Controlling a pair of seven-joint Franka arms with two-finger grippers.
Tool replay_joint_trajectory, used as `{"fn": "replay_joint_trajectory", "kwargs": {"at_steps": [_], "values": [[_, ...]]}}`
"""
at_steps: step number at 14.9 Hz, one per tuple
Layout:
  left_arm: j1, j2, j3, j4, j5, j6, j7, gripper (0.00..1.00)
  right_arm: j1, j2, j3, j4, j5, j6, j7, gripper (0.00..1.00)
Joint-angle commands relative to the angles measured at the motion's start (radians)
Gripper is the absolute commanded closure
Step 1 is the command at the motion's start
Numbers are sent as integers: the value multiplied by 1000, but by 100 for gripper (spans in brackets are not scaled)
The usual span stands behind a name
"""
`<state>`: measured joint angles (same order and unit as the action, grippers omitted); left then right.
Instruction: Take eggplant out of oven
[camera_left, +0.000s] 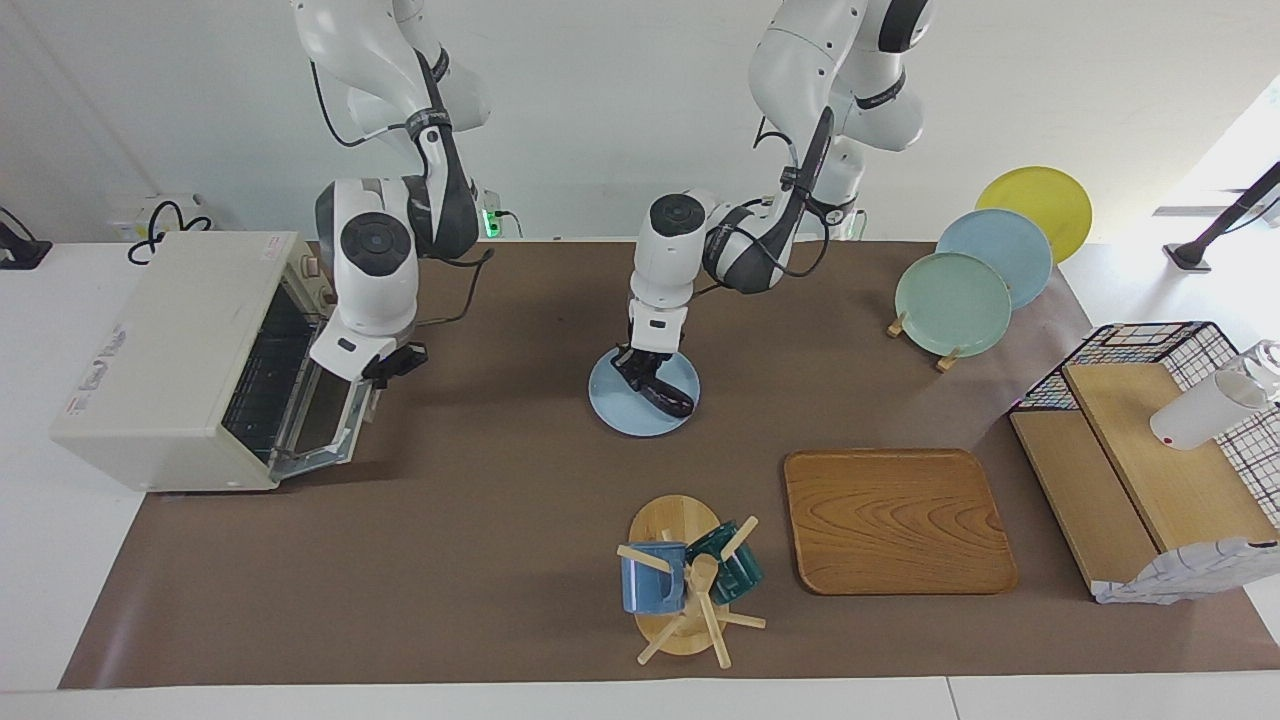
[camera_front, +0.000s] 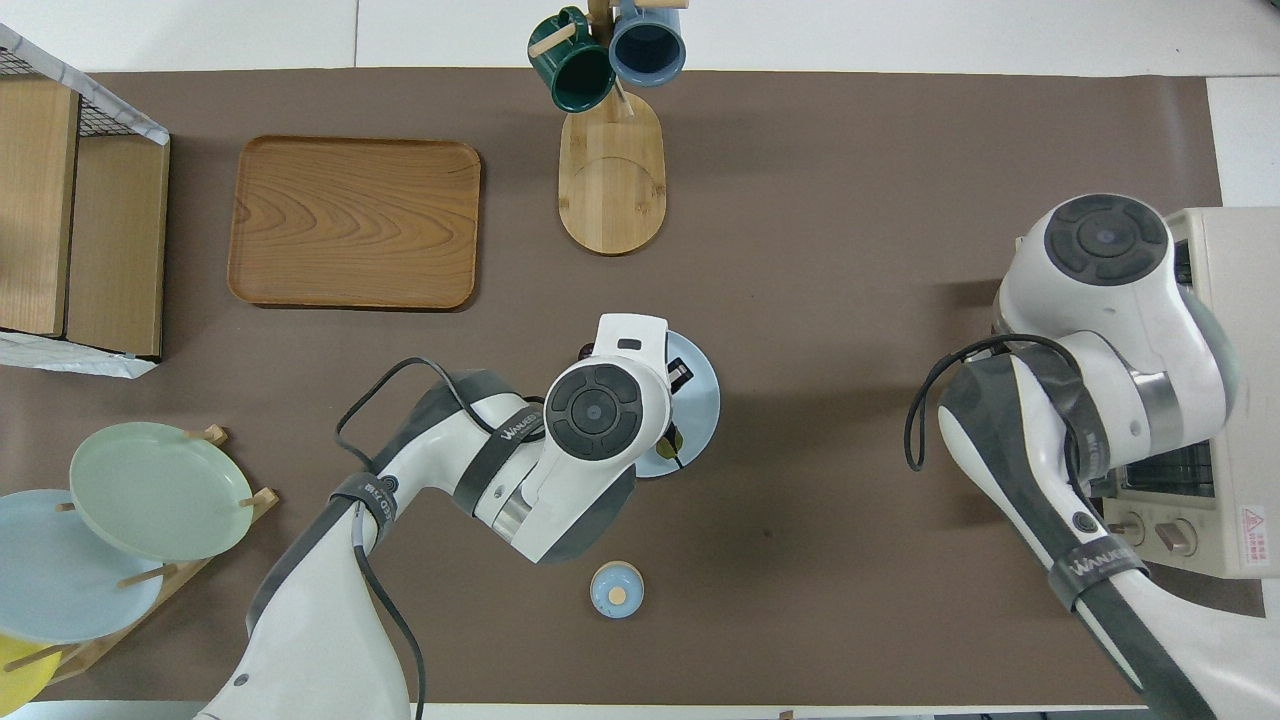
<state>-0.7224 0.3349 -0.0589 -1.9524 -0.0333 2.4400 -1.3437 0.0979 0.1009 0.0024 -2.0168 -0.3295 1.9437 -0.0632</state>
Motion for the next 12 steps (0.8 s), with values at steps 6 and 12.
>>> {"fn": "replay_joint_trajectory", "kwargs": {"at_steps": [6,12], "values": [[92,-106,5,91,26,-165,96,100,-144,-75,-10,20,-2,-51,-174,100],[283,-63,4,245,9,-317,455,100,-138,-164,-1,81,26,-202,-191,100]]}}
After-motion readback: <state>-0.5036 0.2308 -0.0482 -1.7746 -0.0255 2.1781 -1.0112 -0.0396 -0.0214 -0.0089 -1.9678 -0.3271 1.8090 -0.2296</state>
